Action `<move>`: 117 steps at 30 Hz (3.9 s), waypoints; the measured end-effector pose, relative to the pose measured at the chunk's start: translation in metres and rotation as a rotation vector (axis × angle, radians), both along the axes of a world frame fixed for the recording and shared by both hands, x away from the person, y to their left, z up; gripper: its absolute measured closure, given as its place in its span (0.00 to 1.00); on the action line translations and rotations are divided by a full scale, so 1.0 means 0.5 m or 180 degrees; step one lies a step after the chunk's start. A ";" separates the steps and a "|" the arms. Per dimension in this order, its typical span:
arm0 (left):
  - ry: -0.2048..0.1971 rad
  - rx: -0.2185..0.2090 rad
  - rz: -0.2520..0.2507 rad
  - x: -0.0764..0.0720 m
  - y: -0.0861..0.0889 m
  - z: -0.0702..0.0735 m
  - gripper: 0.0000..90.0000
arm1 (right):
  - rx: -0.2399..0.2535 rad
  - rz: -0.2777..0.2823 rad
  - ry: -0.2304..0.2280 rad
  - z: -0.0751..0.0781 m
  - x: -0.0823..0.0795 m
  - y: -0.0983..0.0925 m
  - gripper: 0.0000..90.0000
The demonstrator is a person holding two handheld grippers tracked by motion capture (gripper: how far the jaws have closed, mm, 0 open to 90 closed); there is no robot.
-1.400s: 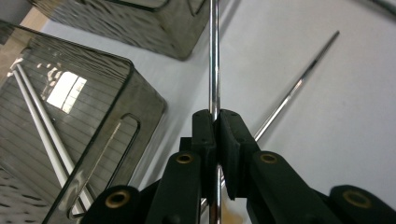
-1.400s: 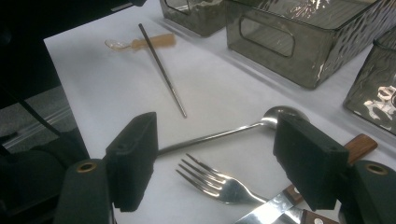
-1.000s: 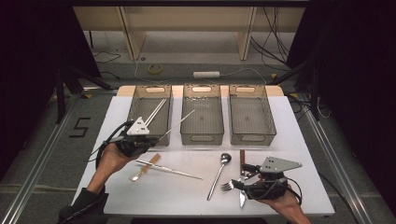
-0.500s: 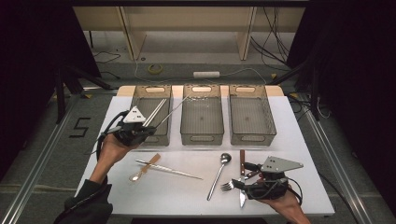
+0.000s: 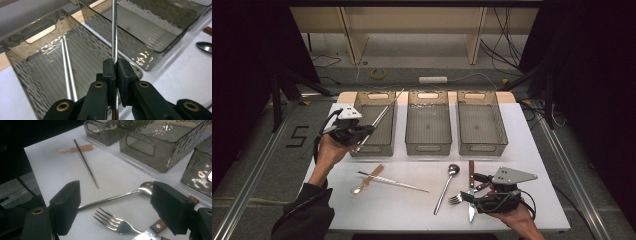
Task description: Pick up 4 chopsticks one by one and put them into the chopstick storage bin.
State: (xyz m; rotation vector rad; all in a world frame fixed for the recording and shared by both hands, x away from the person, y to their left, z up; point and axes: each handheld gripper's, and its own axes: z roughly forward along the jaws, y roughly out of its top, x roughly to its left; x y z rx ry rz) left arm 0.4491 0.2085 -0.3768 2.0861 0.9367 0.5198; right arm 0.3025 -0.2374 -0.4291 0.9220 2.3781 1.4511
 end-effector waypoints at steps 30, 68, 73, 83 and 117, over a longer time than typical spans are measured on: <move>0.0035 -0.0024 0.0416 0.078 0.045 -0.073 0.94 | -0.0040 0.0060 0.0011 -0.001 -0.001 0.006 0.28; 0.0329 0.0331 -0.0157 0.011 -0.003 -0.058 0.46 | -0.0074 0.0094 0.0006 0.000 -0.007 0.005 0.29; 0.0350 0.0439 -0.0422 -0.026 -0.019 -0.047 0.39 | -0.0082 0.0097 0.0002 -0.001 -0.007 0.006 0.29; 0.0411 0.0626 -0.0787 -0.076 -0.050 -0.046 0.35 | -0.0100 0.0109 0.0004 -0.001 -0.006 0.008 0.29; 0.0525 0.1575 -0.1571 -0.134 -0.127 -0.137 0.57 | -0.0136 0.0128 0.0015 -0.004 -0.007 0.012 0.29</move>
